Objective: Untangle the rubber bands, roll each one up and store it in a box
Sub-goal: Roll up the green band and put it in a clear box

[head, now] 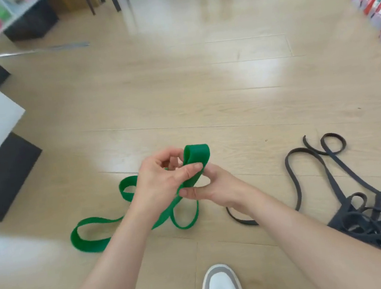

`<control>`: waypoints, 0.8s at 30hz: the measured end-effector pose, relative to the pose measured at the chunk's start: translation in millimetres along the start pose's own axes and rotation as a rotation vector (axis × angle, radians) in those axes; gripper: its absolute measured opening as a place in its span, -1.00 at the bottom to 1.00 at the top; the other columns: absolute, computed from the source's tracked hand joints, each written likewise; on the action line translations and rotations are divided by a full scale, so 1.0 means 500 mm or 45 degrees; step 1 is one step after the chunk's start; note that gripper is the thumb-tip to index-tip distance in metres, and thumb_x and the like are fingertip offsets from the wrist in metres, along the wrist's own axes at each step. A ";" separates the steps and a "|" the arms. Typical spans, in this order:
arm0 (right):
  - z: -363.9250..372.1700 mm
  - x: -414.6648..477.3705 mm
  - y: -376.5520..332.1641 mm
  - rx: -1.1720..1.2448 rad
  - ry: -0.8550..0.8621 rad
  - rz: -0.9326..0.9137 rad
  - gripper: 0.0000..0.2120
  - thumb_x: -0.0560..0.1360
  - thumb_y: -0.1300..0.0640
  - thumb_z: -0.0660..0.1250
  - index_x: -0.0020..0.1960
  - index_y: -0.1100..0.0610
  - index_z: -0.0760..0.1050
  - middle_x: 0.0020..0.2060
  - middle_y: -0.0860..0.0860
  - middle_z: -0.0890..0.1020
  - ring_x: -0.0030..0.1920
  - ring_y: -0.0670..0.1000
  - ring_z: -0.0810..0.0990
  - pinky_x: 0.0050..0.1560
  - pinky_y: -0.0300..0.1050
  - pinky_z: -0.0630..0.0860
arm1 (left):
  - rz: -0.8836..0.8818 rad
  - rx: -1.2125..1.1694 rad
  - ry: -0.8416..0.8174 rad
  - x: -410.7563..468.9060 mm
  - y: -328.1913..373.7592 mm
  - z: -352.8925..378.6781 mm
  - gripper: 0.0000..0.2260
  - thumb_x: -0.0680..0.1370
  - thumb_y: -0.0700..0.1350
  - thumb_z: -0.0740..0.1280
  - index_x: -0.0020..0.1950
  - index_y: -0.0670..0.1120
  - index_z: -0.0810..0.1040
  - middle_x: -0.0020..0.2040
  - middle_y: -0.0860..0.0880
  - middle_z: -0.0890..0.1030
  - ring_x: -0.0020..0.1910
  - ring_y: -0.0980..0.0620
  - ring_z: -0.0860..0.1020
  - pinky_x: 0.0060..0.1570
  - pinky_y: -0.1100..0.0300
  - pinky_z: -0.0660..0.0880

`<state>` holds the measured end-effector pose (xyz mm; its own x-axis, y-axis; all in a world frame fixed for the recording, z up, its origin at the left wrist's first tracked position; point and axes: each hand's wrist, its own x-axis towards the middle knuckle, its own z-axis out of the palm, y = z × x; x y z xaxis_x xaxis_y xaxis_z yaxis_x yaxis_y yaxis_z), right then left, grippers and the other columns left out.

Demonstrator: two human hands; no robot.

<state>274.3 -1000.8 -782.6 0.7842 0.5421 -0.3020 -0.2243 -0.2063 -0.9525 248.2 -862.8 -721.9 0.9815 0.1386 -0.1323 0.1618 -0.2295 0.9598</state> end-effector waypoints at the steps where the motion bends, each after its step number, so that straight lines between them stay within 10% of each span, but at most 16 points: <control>1: 0.018 -0.001 -0.018 -0.025 -0.056 -0.021 -0.57 0.42 0.09 0.52 0.24 -0.10 0.52 0.17 -0.22 0.61 0.24 -0.28 0.48 0.27 -0.28 0.38 | 0.024 -0.007 0.019 -0.006 0.022 -0.021 -0.89 0.38 -0.16 0.51 -0.15 -0.09 0.63 -0.34 -0.03 0.48 -0.36 0.12 0.43 -0.36 0.27 0.42; 8: 0.133 -0.032 -0.114 0.092 -0.132 -0.101 -0.80 0.53 0.21 0.38 0.15 0.17 0.61 0.06 0.04 0.70 0.11 -0.01 0.66 0.27 -0.09 0.49 | 0.156 -0.038 0.356 -0.068 0.134 -0.146 -0.82 0.58 0.01 0.28 -0.16 -0.05 0.48 -0.41 0.07 0.50 -0.55 0.17 0.38 -0.51 0.32 0.31; 15: 0.184 -0.054 -0.152 -0.345 -0.334 -0.046 -0.52 0.42 0.07 0.48 0.27 -0.20 0.45 0.20 -0.15 0.61 0.32 -0.13 0.46 0.36 -0.03 0.35 | 0.216 -0.475 0.474 -0.132 0.236 -0.249 -0.80 0.62 -0.01 0.22 -0.02 -0.14 0.44 -0.26 -0.03 0.57 -0.53 0.11 0.38 -0.51 0.31 0.37; 21: 0.229 -0.071 -0.162 -0.279 0.009 -0.147 -0.91 0.55 0.15 0.34 -0.13 0.07 0.55 -0.19 -0.09 0.65 -0.22 -0.14 0.59 -0.12 -0.22 0.52 | 0.467 -0.741 0.513 -0.163 0.297 -0.310 -0.86 0.61 -0.03 0.25 -0.02 -0.10 0.45 -0.23 -0.03 0.62 -0.51 0.13 0.43 -0.49 0.32 0.44; 24: 0.233 -0.069 -0.201 -0.111 -0.053 -0.155 -0.74 0.51 0.11 0.41 0.14 -0.08 0.45 0.16 -0.14 0.51 -0.10 -0.12 0.62 -0.21 -0.29 0.47 | 0.360 -0.881 0.489 -0.172 0.275 -0.327 -0.86 0.61 -0.04 0.24 -0.03 -0.10 0.48 -0.27 0.00 0.62 -0.51 0.15 0.43 -0.49 0.35 0.44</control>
<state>202.0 -903.9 -681.3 0.7775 0.6002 -0.1876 -0.0766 -0.2057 -0.9756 169.0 -748.6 -538.1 0.8520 0.5120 0.1094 -0.3076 0.3203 0.8960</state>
